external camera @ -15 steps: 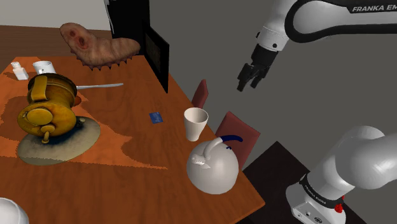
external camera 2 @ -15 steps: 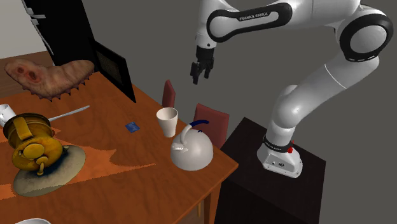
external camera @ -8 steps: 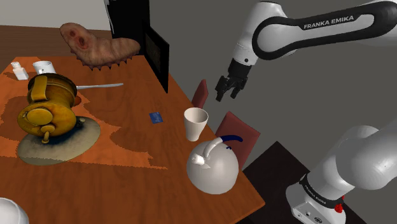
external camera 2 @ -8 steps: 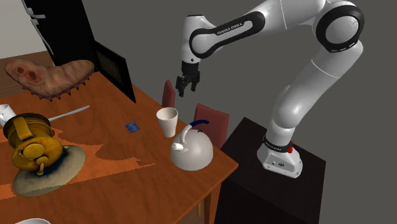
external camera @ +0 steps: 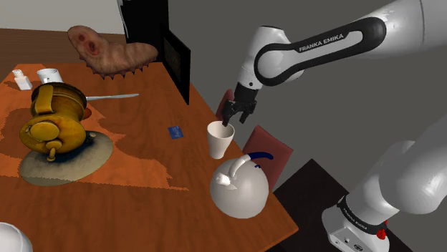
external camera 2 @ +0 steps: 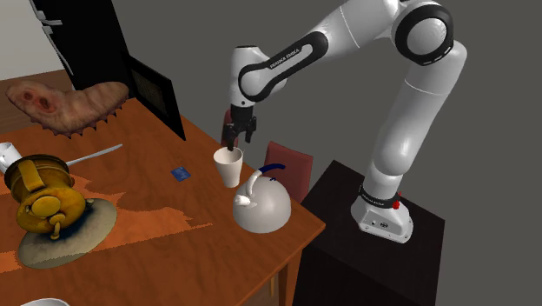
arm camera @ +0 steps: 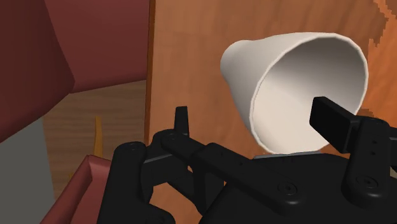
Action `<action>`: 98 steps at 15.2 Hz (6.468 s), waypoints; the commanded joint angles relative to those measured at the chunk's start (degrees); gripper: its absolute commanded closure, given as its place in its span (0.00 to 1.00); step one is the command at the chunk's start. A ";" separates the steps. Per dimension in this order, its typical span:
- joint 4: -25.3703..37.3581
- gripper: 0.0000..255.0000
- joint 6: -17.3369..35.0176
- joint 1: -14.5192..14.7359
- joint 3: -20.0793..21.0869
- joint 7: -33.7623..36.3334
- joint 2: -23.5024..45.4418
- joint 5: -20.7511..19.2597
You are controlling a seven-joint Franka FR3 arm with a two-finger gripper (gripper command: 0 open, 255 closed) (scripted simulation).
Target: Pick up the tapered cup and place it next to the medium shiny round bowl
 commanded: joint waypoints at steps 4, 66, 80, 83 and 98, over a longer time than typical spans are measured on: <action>-0.80 0.00 3.78 0.42 0.57 0.27 2.88 0.17; 20.93 1.00 -22.70 1.35 2.06 8.81 -2.93 -1.86; 34.19 1.00 -18.71 10.26 12.80 29.78 12.13 -8.83; 39.12 1.00 -18.89 13.06 14.22 34.41 16.91 -11.75; 88.01 1.00 -33.44 36.45 13.41 50.21 51.54 -27.20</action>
